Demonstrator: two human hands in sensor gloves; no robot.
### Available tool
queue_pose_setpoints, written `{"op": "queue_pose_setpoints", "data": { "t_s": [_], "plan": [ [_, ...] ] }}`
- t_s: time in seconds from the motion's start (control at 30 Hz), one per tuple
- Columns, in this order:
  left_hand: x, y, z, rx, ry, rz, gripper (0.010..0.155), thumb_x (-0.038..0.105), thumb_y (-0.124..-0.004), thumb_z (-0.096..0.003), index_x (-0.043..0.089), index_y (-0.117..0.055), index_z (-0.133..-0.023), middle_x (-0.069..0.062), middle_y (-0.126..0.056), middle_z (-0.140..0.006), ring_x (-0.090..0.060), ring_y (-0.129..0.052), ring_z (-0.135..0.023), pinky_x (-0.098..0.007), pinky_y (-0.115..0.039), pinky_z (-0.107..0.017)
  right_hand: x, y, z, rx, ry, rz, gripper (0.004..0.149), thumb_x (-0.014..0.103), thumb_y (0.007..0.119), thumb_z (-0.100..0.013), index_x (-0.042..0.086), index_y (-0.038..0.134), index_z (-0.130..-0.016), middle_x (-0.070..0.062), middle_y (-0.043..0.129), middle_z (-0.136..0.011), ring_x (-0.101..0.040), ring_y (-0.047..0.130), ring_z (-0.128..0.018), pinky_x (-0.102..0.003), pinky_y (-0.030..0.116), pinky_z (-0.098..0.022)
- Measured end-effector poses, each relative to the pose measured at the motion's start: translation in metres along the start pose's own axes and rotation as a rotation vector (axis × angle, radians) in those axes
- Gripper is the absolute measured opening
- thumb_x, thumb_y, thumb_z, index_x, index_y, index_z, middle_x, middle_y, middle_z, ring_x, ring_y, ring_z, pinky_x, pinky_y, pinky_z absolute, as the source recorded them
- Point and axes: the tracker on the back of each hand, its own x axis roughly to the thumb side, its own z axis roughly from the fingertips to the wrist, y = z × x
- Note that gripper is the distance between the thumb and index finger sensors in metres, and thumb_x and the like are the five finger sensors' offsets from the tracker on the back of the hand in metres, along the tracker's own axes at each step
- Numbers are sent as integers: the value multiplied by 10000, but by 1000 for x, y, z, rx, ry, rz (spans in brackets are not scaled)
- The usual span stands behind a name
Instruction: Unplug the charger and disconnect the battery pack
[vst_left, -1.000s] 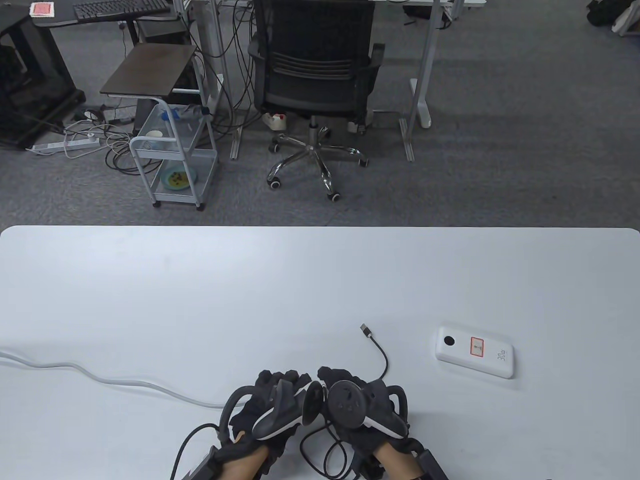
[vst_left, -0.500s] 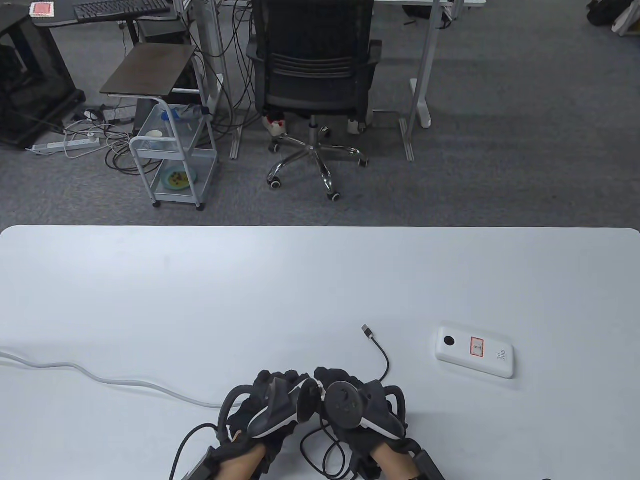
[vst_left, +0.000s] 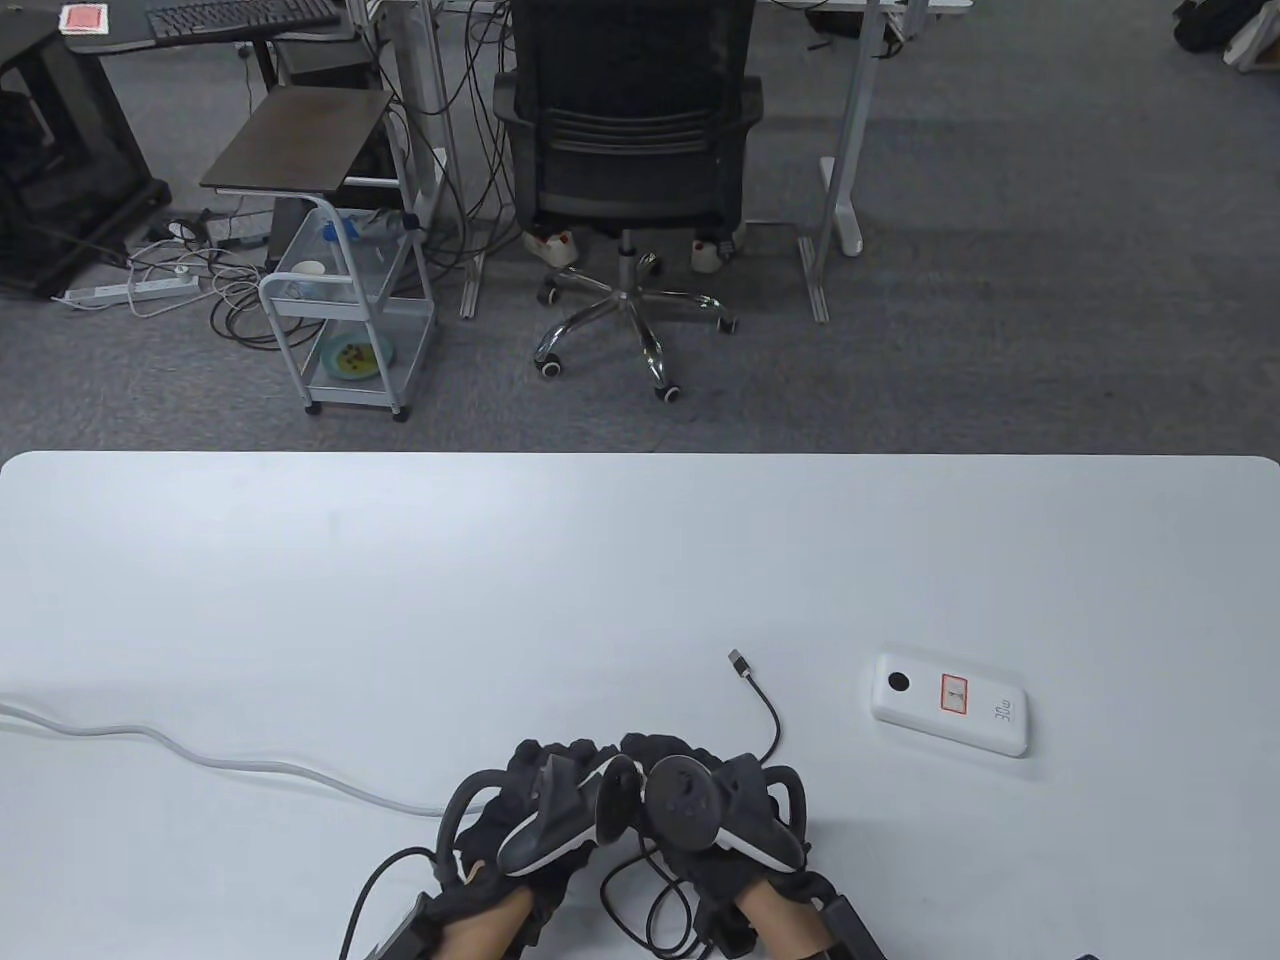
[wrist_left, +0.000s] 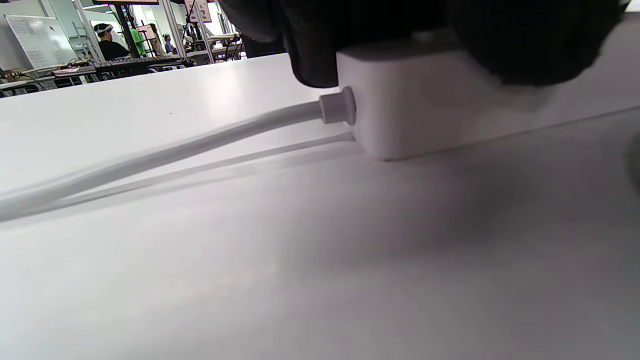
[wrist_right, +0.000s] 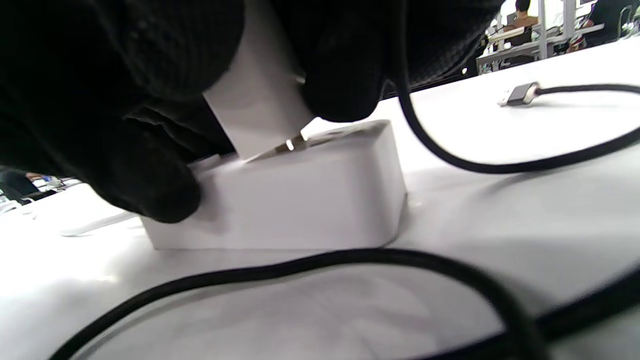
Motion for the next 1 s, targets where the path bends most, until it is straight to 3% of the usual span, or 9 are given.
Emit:
{"op": "queue_pose_setpoints", "data": {
  "t_s": [0.13, 0.3, 0.7, 0.83, 1.0],
  "plan": [
    [0, 0, 0, 0, 1, -1, 730, 615, -830, -357, 478, -640, -1049, 171, -761, -1132, -128, -887, -1064, -389, -631, -861, -4, 0, -6, 77, 18, -91, 680, 452, 701, -409, 255, 490, -1025, -38, 683, -1040, -242, 836, -807, -495, 663, -642],
    [-1, 0, -1, -12, 13, 18, 728, 613, -835, -357, 488, -638, -1046, 175, -758, -1133, -128, -880, -1068, -389, -625, -862, 0, -1, -2, -2, -26, -22, 675, 448, 703, -398, 259, 513, -1018, -27, 704, -1032, -228, 854, -801, -485, 677, -645],
    [-1, 1, -1, -18, 16, 12, 729, 611, -834, -356, 498, -630, -1047, 188, -748, -1138, -125, -874, -1075, -386, -623, -865, -5, -6, -2, 24, -15, -92, 680, 444, 694, -402, 244, 507, -1024, -38, 695, -1034, -236, 847, -802, -491, 670, -642],
    [0, 0, -1, -13, 5, -2, 722, 614, -819, -365, 500, -623, -1050, 189, -739, -1145, -125, -868, -1080, -381, -616, -871, -3, -31, 4, -98, -32, -196, 683, 458, 674, -405, 241, 495, -1028, -35, 684, -1035, -228, 838, -809, -490, 663, -646],
    [-3, -2, 1, 18, -13, 0, 722, 628, -817, -369, 493, -627, -1052, 179, -745, -1142, -125, -875, -1072, -382, -623, -865, -5, -53, 21, -180, -28, -136, 681, 456, 692, -407, 240, 507, -1026, -38, 691, -1035, -239, 837, -813, -497, 656, -654]
  ]
}}
